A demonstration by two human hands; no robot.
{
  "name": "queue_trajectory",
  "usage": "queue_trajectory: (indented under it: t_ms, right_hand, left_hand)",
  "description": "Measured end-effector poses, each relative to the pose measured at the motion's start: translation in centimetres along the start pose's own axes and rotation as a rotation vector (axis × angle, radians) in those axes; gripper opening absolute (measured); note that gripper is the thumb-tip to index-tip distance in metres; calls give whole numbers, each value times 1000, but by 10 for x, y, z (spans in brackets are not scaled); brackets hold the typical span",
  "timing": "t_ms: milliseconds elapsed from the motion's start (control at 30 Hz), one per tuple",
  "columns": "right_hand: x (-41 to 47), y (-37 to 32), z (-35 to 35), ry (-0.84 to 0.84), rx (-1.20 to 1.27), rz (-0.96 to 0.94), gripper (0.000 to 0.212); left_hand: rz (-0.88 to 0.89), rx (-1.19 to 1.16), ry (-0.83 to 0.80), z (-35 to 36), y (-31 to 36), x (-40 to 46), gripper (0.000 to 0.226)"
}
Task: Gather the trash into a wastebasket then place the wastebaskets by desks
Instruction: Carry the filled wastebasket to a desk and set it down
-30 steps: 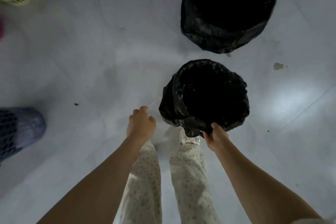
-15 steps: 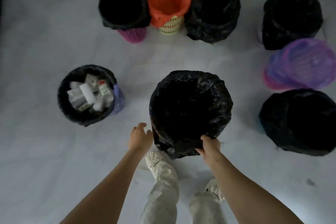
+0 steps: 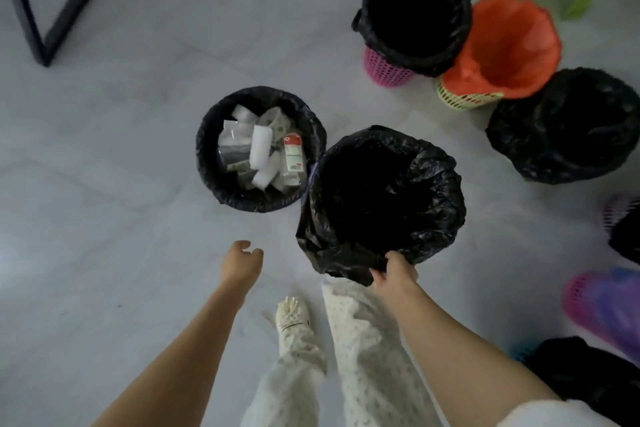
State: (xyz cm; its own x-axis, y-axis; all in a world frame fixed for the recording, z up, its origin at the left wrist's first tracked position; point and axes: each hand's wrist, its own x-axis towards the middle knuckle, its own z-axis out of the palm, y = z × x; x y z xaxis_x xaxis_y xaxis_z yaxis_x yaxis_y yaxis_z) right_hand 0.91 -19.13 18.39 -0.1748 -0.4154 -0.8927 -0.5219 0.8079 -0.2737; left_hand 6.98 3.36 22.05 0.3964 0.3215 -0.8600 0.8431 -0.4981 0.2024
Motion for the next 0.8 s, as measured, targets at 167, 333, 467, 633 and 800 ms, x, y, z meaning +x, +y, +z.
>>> queue_trajectory:
  t_ms: [167, 333, 467, 633, 800]
  right_hand:
    - [54, -27, 52, 8, -104, -14, 44]
    - [102, -33, 84, 14, -93, -15, 43]
    - [123, -21, 104, -45, -39, 3, 25]
    - [118, -18, 112, -66, -22, 13, 34]
    - [73, -19, 104, -64, -86, 1, 33]
  left_hand:
    - [-196, -498, -33, 34, 29, 79, 52]
    - [-362, -904, -45, 61, 46, 153, 57]
    - [-424, -1324, -52, 73, 37, 198, 47]
    - [-391, -1390, -37, 72, 37, 209, 48]
    - [-446, -1463, 33, 36, 36, 174, 44]
